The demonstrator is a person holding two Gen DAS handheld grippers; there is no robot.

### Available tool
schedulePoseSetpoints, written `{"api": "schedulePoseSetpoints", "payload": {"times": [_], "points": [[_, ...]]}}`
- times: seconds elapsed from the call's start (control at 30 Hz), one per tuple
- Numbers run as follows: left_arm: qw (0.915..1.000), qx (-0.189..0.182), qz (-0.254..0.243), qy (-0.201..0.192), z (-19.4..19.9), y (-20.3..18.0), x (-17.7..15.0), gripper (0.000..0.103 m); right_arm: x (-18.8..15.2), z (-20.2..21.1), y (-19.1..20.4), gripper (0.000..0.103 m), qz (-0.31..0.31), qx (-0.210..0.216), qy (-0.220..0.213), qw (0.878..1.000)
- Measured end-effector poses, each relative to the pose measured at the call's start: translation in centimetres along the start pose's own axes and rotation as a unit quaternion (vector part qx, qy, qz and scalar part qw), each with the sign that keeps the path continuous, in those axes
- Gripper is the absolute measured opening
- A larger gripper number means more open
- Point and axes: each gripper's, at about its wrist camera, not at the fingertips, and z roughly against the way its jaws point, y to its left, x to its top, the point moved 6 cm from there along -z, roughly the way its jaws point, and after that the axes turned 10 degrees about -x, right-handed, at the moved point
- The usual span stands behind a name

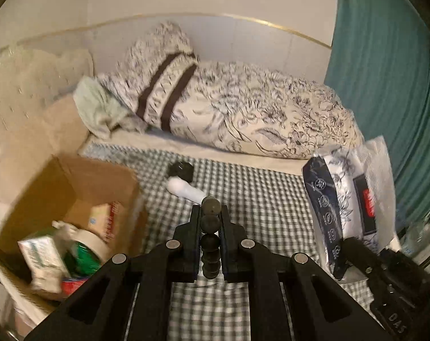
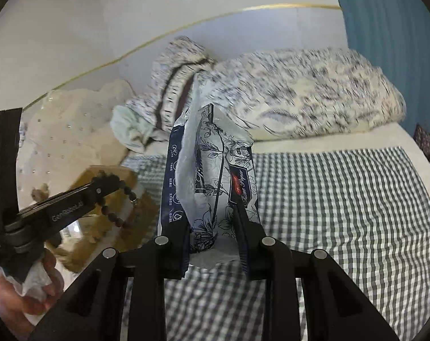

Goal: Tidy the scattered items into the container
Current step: 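Carry the bracelet and wipe pack over the cardboard box and release both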

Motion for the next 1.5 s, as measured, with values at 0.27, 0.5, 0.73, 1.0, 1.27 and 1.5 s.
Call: {"api": "schedulePoseSetpoints", "payload": {"times": [0.27,0.5,0.73,1.0,1.27,1.5], "points": [[0.9996,0.022,0.006,-0.013,5.7,4.0,0.2,0.011,0.4,3.3,6.3,0.027,0.025,0.043,-0.013,0.999],[0.9966,0.071,0.039,-0.016,8.1,10.9,0.3,0.011,0.5,2.1,13.5,0.027,0.063,0.087,-0.001,0.994],[0.9911,0.108,0.078,0.007,6.9,18.2,-0.2,0.011,0.1,-2.9,20.2,0.027,0.091,0.124,0.033,0.988],[0.9861,0.12,0.106,0.045,3.6,22.9,-2.1,0.011,-1.6,-8.8,23.9,0.027,0.097,0.132,0.081,0.983],[0.9866,0.114,0.1,0.06,1.7,23.3,-2.7,0.041,-1.6,-9.7,23.0,0.061,0.044,0.157,0.077,0.984],[0.9899,0.118,0.074,0.027,2.8,21.0,-1.8,0.096,1.1,-8.3,17.1,0.065,0.007,0.107,0.004,0.994]]}}
